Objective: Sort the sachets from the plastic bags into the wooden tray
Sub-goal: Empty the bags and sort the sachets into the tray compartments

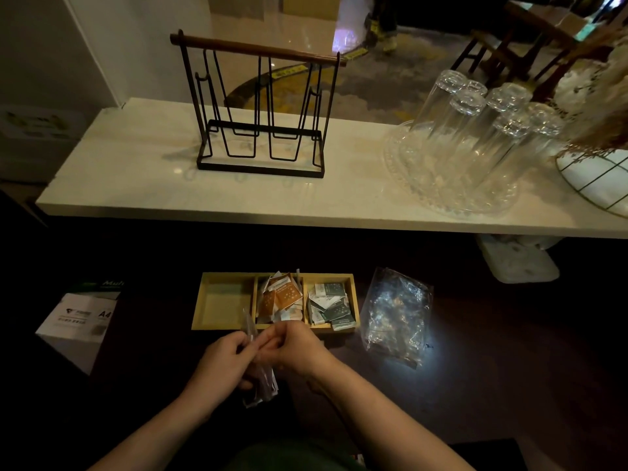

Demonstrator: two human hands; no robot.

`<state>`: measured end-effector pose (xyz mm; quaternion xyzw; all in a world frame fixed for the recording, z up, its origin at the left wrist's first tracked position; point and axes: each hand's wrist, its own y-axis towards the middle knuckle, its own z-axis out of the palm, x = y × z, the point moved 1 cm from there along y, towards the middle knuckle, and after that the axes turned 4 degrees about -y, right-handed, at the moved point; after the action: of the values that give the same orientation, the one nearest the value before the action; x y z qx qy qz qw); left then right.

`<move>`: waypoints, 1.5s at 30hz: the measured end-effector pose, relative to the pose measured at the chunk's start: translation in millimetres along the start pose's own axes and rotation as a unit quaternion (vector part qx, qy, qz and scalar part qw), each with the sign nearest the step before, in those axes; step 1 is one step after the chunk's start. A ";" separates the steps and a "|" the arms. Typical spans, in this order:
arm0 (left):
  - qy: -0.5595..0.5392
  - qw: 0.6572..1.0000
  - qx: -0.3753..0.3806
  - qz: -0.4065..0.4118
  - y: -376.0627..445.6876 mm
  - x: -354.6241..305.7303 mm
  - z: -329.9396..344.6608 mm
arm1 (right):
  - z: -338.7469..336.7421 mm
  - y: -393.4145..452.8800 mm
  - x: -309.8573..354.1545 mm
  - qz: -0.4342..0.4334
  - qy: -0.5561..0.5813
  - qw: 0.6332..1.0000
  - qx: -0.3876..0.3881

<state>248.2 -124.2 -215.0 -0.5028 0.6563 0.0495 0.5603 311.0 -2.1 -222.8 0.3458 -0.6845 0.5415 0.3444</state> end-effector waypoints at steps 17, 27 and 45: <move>0.106 0.994 -0.018 0.025 -5.2 -4.2 -4.6 | 0.6 -5.4 -2.4 0.093 0.143 0.985 0.039; 0.087 0.995 -0.042 0.029 -8.8 -7.2 -1.3 | -3.3 -3.7 2.9 0.113 0.144 0.983 0.029; 0.020 0.999 -0.014 -0.044 -5.4 -11.7 3.1 | 7.3 1.1 3.1 -0.011 -0.041 0.999 -0.015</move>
<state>252.6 -117.8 -204.3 -0.5399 0.6443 0.0240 0.5412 307.7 -9.4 -222.0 0.3699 -0.7024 0.5126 0.3272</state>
